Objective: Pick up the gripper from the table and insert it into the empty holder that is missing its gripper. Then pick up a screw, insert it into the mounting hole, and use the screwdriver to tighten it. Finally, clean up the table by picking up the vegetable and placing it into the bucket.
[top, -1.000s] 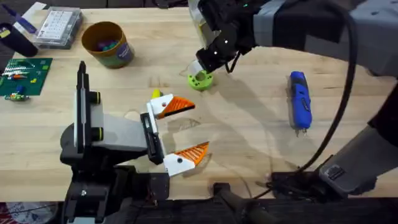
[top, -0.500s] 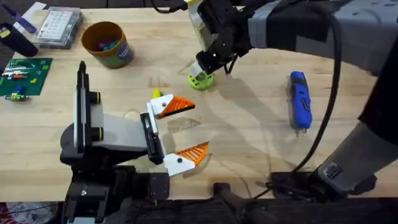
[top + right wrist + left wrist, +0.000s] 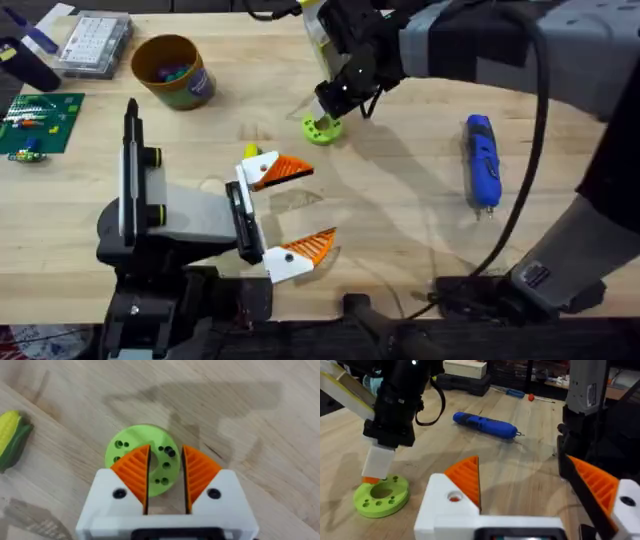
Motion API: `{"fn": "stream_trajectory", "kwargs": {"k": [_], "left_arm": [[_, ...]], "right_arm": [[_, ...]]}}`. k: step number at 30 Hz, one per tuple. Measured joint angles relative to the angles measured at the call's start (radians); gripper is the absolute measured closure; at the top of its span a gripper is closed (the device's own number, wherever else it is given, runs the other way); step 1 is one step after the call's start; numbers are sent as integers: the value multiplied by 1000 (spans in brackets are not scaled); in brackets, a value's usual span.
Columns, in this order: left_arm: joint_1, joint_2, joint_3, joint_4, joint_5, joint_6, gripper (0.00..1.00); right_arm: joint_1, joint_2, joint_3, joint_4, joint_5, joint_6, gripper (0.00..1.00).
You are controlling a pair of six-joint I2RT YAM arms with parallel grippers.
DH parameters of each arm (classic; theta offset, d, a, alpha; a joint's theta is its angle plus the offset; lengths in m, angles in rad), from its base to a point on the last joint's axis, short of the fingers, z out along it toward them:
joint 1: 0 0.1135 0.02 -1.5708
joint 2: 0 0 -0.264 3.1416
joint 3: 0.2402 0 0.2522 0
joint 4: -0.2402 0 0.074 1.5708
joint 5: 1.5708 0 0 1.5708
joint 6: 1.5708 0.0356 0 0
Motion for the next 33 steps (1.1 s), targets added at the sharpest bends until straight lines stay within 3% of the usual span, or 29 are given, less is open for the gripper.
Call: {"fn": "stream_trajectory", "kwargs": {"k": [4, 6, 10, 11, 33], "left_arm": [[0, 0, 0, 0, 0, 0, 11], [0, 0, 0, 0, 0, 0, 11], [0, 0, 0, 0, 0, 0, 11], [0, 0, 0, 0, 0, 0, 11], [0, 0, 0, 0, 0, 0, 11]], "right_arm": [[0, 7, 0, 1, 0, 0, 659], [0, 16, 0, 0, 0, -1, 706], [-1, 22, 0, 7, 5, -5, 973], [-1, 22, 0, 8, 3, -4, 990], [0, 22, 13, -29, 0, -10, 997]]}}
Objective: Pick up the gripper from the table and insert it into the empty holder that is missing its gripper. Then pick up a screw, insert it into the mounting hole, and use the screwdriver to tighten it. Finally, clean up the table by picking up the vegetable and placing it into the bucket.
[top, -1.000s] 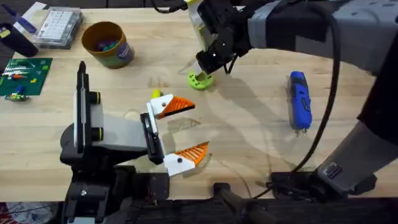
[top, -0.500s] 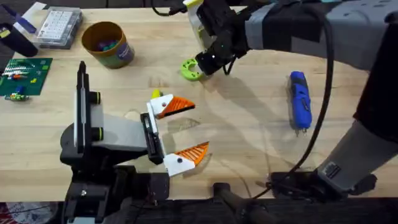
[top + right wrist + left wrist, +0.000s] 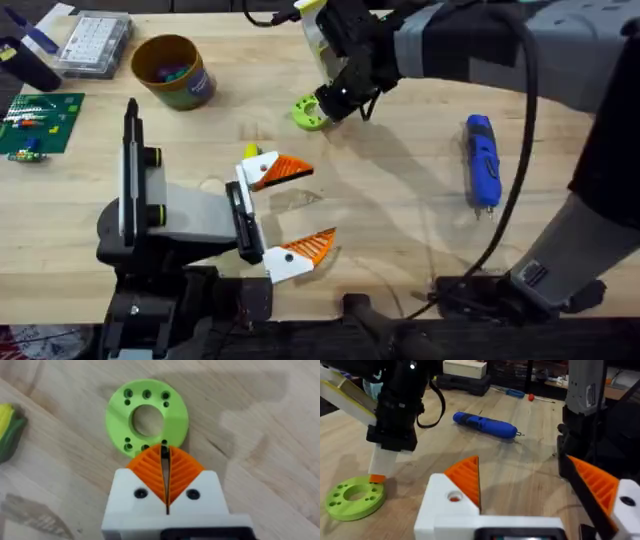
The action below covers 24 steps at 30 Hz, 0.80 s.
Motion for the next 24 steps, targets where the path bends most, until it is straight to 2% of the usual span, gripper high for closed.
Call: {"fn": "stream_trajectory", "kwargs": {"k": [14, 24], "left_arm": [[0, 0, 0, 0, 0, 0, 11], [0, 0, 0, 0, 0, 0, 11]], "right_arm": [[3, 0, 164, -224, 0, -27, 997], [38, -17, 252, -381, 0, -39, 997]]}}
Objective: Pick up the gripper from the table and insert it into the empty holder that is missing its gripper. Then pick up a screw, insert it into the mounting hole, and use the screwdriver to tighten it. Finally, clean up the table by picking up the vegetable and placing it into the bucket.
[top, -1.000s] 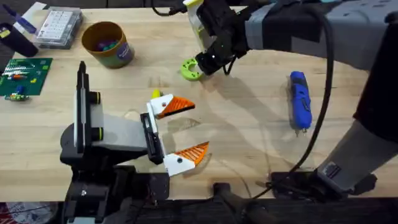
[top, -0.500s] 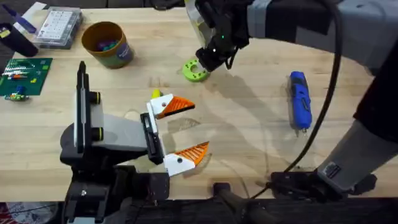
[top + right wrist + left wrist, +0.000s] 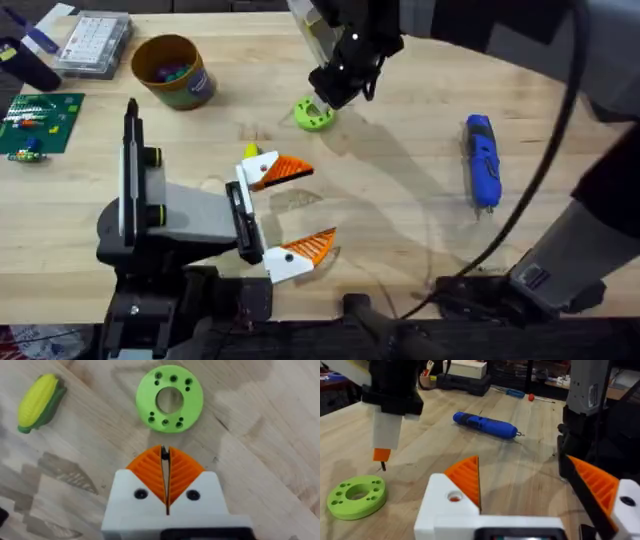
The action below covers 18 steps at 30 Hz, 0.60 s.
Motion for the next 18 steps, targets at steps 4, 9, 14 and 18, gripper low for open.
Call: {"fn": "stream_trajectory", "kwargs": {"k": [4, 9, 14, 18], "left_arm": [[0, 0, 0, 0, 0, 0, 11], [0, 0, 0, 0, 0, 0, 11], [0, 0, 0, 0, 0, 0, 11], [0, 0, 0, 0, 0, 0, 11]], "right_arm": [[8, -36, 4, -23, 0, -3, 997], [8, -122, 6, -46, 0, -3, 997], [9, -206, 13, -84, 0, -3, 997], [19, -239, 17, -100, 0, -3, 997]]}}
